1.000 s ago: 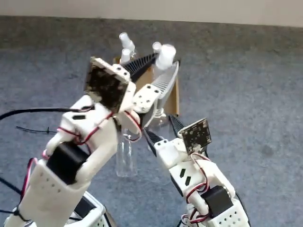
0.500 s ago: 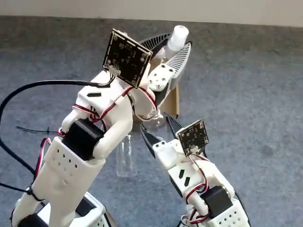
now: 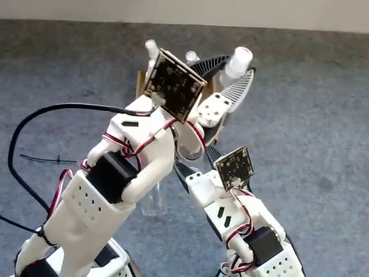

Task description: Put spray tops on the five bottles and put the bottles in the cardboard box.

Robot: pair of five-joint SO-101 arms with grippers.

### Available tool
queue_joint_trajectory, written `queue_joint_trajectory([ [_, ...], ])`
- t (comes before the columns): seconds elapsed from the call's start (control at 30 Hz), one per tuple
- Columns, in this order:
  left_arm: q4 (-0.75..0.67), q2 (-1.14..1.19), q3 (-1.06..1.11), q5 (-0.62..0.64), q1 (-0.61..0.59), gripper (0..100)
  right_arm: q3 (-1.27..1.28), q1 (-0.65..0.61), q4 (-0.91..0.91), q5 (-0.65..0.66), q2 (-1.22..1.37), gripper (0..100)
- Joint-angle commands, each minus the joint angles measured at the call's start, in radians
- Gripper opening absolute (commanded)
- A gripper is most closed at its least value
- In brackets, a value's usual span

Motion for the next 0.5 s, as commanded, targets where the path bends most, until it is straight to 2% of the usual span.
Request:
queue_joint_trajectory([
  [0.0,-0.015,-0.051,0.028,-0.012,0.015,1,-0.012,-0.005,-0.030,0.009,-0.010,0.5],
  [0.2,-0.014,-0.134,0.070,-0.014,0.010,1,-0.012,-0.005,-0.030,0.008,-0.010,0.5],
  [0.47,-0.014,-0.150,0.116,-0.009,-0.077,1,-0.012,-0.005,-0.030,0.008,-0.010,0.5],
])
